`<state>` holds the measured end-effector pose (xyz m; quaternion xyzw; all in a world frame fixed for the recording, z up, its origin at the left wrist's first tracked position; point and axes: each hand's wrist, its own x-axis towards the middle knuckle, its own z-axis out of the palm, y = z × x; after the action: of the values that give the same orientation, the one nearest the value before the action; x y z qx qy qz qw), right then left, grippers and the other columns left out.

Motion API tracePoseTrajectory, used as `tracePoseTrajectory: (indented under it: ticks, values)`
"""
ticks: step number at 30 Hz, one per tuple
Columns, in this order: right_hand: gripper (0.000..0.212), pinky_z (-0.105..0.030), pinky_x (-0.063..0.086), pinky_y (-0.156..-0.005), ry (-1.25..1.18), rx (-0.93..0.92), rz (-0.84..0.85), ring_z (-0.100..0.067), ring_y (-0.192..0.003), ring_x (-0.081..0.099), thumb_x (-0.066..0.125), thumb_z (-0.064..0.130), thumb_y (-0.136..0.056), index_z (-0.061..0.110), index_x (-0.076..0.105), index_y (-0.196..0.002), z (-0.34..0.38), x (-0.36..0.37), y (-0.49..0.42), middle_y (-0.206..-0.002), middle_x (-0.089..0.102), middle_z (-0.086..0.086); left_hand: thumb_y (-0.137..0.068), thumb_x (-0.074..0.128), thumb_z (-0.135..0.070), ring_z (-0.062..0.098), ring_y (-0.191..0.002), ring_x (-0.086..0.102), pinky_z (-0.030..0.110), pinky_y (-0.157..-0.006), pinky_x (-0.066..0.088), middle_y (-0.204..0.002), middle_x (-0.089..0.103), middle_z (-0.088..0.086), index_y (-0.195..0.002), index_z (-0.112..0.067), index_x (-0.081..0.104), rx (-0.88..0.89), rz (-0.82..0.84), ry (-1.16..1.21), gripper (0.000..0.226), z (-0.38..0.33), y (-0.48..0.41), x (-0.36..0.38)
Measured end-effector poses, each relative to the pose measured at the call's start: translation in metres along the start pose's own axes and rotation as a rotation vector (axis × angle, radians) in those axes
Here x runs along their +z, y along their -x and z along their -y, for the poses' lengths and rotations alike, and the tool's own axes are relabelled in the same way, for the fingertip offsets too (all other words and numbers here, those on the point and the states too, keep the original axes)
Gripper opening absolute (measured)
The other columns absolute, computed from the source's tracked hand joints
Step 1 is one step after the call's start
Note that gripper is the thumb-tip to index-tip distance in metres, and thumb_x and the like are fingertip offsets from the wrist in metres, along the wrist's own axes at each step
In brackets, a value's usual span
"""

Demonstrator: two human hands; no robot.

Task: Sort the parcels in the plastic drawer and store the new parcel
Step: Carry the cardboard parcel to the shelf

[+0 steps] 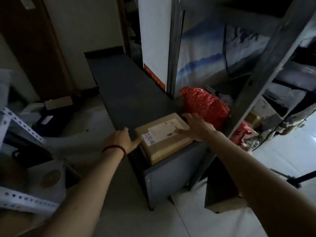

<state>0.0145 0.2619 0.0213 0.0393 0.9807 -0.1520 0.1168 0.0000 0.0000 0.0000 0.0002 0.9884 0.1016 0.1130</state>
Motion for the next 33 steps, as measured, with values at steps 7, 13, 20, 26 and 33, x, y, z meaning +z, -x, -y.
tracePoseTrajectory:
  ticks: [7,13,20,26,33]
  values:
    - [0.094,-0.045,0.042,-0.101,-0.133,0.19,0.046,-0.03,-0.129,0.044,0.06,0.064,-0.082,0.014,0.018,-0.15,-0.001,0.019,-0.01,-0.147,0.038,-0.01,-0.083,0.038,-0.076,0.028,-0.111,0.057,0.032,-0.076,0.046,-0.133,0.053,0.013,-0.139,-0.01,0.041,-0.079,0.119,0.177,0.087,-0.015,-0.011,0.02]
    - [0.091,-0.043,0.041,-0.102,-0.384,0.249,0.036,-0.029,-0.128,0.044,0.066,0.057,-0.081,0.013,0.022,-0.149,-0.002,0.041,-0.012,-0.146,0.036,-0.009,-0.081,0.045,-0.074,0.023,-0.093,0.058,0.032,-0.071,0.048,-0.119,0.058,0.009,-0.132,-0.01,0.044,-0.128,0.205,0.487,0.082,-0.023,-0.018,0.041]
    - [0.09,-0.037,0.044,-0.099,-0.677,0.248,-0.145,-0.025,-0.124,0.047,0.08,0.04,-0.075,0.016,0.03,-0.145,-0.001,0.049,-0.008,-0.142,0.042,-0.007,-0.041,0.066,-0.086,0.016,-0.11,0.06,0.042,-0.097,0.049,-0.122,0.062,-0.007,-0.144,-0.027,0.031,-0.096,0.117,1.009,0.124,-0.024,-0.014,0.072]
    - [0.078,-0.034,0.05,-0.09,-0.84,0.127,-0.325,-0.016,-0.112,0.052,0.08,0.039,-0.074,0.024,0.04,-0.139,0.012,0.02,0.004,-0.129,0.05,0.002,-0.082,0.07,-0.042,0.009,-0.104,0.058,0.026,-0.085,0.048,-0.122,0.057,-0.007,-0.143,-0.026,0.03,0.012,0.042,1.208,0.075,-0.029,-0.006,0.026]
    - [0.067,-0.024,0.048,-0.082,-0.954,0.104,-0.417,-0.015,-0.109,0.054,0.076,0.045,-0.077,0.029,0.043,-0.133,0.013,-0.01,0.056,-0.127,0.049,0.005,-0.084,0.068,-0.039,0.018,-0.11,0.054,0.049,-0.095,0.047,-0.123,0.051,-0.006,-0.148,-0.036,0.017,0.106,0.046,1.294,0.082,-0.035,0.035,-0.026]
